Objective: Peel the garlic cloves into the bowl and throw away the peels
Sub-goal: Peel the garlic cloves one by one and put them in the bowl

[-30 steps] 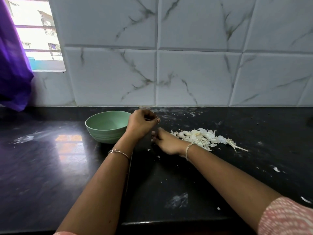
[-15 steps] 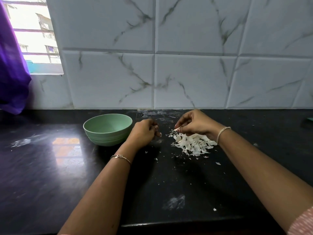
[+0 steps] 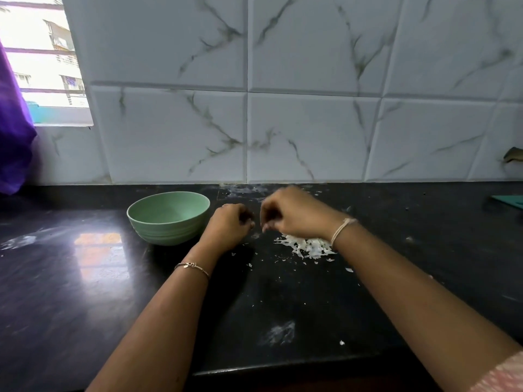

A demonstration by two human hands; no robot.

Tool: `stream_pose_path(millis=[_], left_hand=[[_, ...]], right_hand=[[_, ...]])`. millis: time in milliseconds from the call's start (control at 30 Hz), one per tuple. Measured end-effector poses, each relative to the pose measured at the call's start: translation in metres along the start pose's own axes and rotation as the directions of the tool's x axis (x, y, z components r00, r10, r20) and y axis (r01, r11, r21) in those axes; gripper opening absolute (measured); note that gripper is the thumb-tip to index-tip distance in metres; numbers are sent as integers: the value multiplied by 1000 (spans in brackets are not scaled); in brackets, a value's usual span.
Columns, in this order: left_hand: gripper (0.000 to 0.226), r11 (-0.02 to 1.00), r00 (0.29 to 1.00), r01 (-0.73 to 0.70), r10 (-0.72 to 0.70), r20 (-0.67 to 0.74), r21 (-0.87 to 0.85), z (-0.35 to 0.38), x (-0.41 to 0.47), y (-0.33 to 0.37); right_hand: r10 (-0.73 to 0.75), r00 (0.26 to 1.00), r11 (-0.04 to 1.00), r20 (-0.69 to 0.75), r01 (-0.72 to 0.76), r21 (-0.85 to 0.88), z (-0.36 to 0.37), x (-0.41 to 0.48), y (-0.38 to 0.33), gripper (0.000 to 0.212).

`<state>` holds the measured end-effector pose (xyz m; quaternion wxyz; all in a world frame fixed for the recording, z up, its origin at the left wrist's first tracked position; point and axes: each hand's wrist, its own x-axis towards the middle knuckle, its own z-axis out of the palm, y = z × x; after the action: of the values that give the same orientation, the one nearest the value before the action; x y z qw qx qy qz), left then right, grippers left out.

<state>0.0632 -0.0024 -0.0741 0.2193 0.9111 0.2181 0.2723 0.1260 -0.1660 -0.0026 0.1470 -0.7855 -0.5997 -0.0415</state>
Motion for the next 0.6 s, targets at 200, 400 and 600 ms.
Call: stream_pose_path(millis=[200, 400, 600], left_hand=[[20, 998, 999, 15, -18, -49, -58, -3, -1, 1], [17, 998, 1000, 4, -5, -13, -61, 3, -4, 2], [34, 997, 998, -67, 67, 3, 31, 5, -4, 2]], right_hand=[[-36, 999, 997, -7, 35, -75, 19, -6, 6, 6], [-19, 998, 995, 60, 25, -100, 31, -10, 9, 7], [-18, 1000, 999, 5, 18, -39, 20, -1, 15, 7]])
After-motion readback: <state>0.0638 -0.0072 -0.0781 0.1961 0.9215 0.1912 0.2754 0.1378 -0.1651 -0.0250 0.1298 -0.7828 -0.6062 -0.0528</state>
